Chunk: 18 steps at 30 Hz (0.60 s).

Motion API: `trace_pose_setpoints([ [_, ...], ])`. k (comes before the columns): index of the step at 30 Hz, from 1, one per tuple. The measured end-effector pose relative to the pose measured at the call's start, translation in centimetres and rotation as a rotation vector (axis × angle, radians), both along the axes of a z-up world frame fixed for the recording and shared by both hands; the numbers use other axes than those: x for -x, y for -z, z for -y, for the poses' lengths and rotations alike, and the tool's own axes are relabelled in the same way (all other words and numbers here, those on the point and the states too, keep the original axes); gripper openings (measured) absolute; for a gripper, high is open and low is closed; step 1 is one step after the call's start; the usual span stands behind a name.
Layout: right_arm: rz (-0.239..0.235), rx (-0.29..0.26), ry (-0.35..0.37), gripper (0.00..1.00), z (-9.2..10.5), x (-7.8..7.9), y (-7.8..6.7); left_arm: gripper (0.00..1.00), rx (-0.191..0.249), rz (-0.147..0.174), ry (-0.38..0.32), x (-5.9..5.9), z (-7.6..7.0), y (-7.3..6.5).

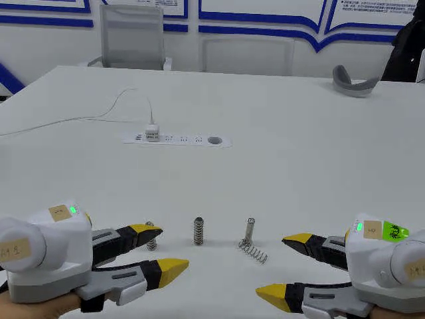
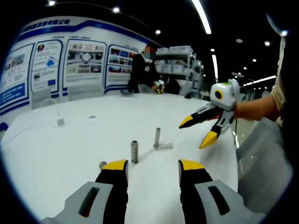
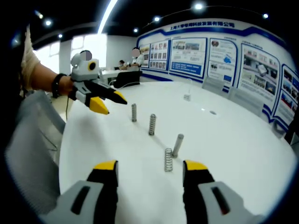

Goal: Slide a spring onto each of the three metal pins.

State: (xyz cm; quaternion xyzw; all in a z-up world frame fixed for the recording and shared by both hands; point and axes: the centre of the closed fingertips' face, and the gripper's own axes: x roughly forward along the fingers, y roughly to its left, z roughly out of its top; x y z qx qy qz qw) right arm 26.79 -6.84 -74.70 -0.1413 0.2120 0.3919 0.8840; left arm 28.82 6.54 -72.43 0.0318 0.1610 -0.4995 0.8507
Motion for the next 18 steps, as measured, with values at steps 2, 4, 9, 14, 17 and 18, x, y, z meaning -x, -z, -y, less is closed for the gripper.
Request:
trace_pose_setpoints([
  [2, -0.003, 0.003, 0.001, 0.57, 0.1, -0.1, 0.1, 0.43, -0.001, -0.001, 0.01, 0.3, -0.3, 0.2],
  [4, -0.006, 0.005, 0.002, 0.57, 0.1, -0.2, 0.2, 0.43, 0.0, -0.006, 0.016, 0.7, -0.5, 0.4],
  [9, -0.014, 0.009, 0.007, 0.56, 0.2, -0.6, 0.6, 0.44, 0.004, -0.006, 0.023, 1.2, -0.9, 0.5],
  [14, -0.018, 0.021, 0.007, 0.54, 0.2, -1.1, 0.9, 0.44, 0.013, -0.008, 0.009, 1.3, -1.5, 0.5],
  [17, -0.023, 0.025, 0.018, 0.52, 0.2, -1.5, 1.2, 0.44, 0.026, -0.013, -0.004, 1.4, -1.9, 0.5],
  [18, -0.026, 0.032, 0.023, 0.5, 0.3, -1.6, 1.4, 0.45, 0.034, -0.015, -0.012, 1.4, -2.1, 0.5],
])
